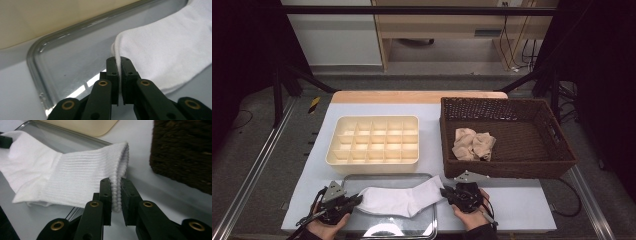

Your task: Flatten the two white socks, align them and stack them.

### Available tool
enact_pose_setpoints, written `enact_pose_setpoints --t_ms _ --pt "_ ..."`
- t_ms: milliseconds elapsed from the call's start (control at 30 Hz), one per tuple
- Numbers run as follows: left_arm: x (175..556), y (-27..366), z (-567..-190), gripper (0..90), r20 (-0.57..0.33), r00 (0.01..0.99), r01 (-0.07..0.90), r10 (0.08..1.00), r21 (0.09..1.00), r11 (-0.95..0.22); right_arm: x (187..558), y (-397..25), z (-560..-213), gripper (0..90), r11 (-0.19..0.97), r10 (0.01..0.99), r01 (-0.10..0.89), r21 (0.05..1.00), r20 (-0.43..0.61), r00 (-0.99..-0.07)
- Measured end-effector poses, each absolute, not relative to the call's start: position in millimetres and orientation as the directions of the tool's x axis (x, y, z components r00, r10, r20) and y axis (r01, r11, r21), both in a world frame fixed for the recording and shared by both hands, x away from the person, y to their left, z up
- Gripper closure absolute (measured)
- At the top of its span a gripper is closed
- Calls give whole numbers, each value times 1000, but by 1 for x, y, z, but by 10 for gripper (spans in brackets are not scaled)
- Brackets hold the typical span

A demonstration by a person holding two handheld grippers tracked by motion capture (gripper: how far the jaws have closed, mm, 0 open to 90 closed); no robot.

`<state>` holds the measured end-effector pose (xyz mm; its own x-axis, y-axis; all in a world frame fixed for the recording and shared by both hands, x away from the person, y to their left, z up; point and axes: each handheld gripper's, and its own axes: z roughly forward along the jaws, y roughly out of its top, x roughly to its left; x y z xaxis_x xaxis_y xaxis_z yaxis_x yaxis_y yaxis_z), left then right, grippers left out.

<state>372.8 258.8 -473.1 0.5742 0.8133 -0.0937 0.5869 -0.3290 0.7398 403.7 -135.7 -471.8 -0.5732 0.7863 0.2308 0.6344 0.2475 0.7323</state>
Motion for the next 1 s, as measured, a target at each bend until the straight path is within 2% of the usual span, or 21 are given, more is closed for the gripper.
enact_pose_setpoints --t_ms 267,367,500,1000 --pt "369 254 -473 846 -100 592 575 800 748 -332 405 -142 -475 802 256 797 658 708 230 -558" --pt "370 257 -468 764 -93 590 549 802 774 -315 405 -143 -474 801 256 795 647 718 225 -564" --pt "370 258 -456 706 -81 593 508 801 810 -294 403 -144 -472 802 257 790 640 724 224 -571" --pt "387 242 -396 692 -13 606 385 795 880 -280 406 -145 -470 800 246 792 628 738 220 -569"
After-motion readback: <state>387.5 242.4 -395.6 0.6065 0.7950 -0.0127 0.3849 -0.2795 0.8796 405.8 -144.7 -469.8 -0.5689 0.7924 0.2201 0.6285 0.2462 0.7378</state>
